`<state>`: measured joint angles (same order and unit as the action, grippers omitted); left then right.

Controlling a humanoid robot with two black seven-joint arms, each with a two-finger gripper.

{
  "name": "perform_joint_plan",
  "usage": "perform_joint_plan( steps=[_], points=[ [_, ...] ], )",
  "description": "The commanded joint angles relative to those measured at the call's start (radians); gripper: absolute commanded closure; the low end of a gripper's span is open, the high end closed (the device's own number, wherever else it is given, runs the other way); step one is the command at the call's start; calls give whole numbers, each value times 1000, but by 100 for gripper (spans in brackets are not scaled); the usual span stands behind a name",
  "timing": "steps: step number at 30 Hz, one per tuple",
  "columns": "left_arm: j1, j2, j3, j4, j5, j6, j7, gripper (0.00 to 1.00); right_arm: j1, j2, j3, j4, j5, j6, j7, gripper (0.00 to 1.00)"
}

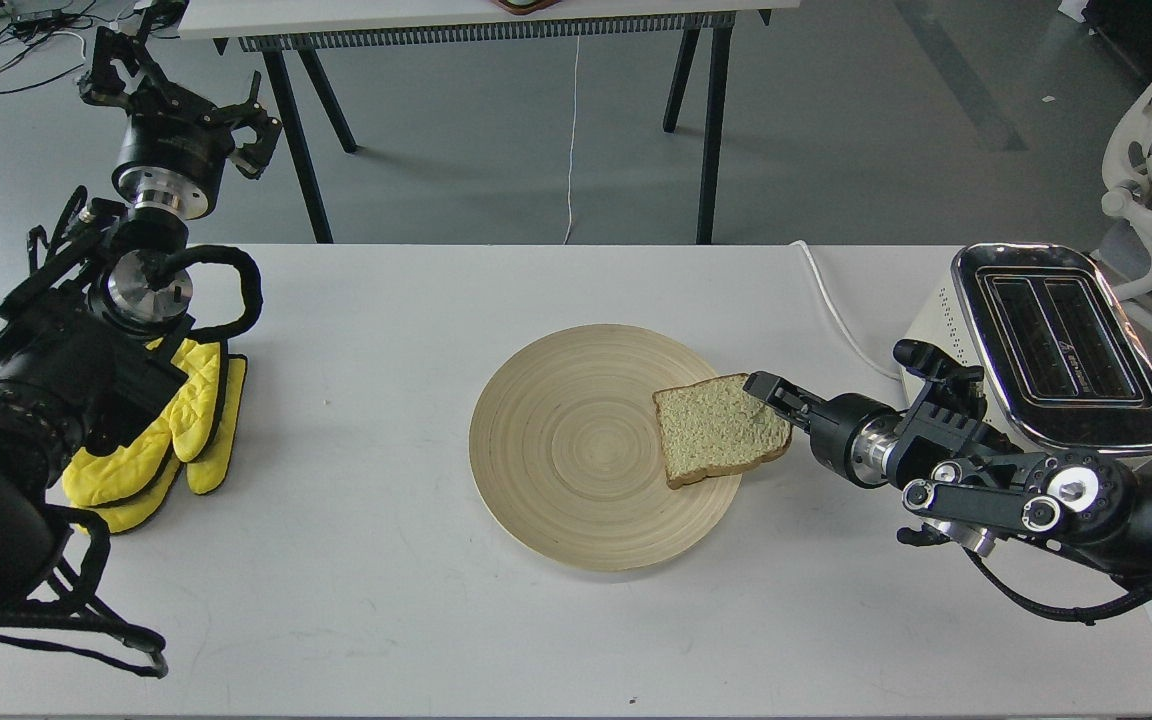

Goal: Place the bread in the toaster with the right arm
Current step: 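Lower the right gripper to the bread slice in the bowl and grasp it, then lift the bread slice and carry it above the toaster slot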

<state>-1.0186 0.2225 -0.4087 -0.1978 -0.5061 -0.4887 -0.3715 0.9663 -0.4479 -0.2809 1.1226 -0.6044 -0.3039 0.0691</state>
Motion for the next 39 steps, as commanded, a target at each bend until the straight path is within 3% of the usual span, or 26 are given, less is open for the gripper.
perform_joint_plan(
  steps=[1, 13, 18, 28, 31, 35, 39],
  points=[
    [0, 0, -1, 0, -2, 0, -1, 0, -3, 0, 2, 0, 0, 0, -2, 70],
    [-1, 0, -4, 3, -3, 0, -1, 0, 8, -5, 2, 13, -2, 3, 9, 94],
    [0, 0, -4, 0, -3, 0, -1, 0, 44, -37, 0, 19, -31, 3, 11, 98],
    [-1, -2, -4, 0, -3, 0, -1, 0, 279, -291, -4, 221, -71, 22, 8, 98],
    [-1, -2, -4, 0, -3, 0, -1, 0, 366, -382, -12, 266, -95, 74, 1, 98],
    [-1, -2, -4, 0, -3, 0, -1, 0, 433, -511, -6, 293, -282, 153, -14, 98],
    [-1, -2, -4, 0, -3, 0, -1, 0, 482, -620, -3, 306, -445, 218, -60, 98]
  ],
)
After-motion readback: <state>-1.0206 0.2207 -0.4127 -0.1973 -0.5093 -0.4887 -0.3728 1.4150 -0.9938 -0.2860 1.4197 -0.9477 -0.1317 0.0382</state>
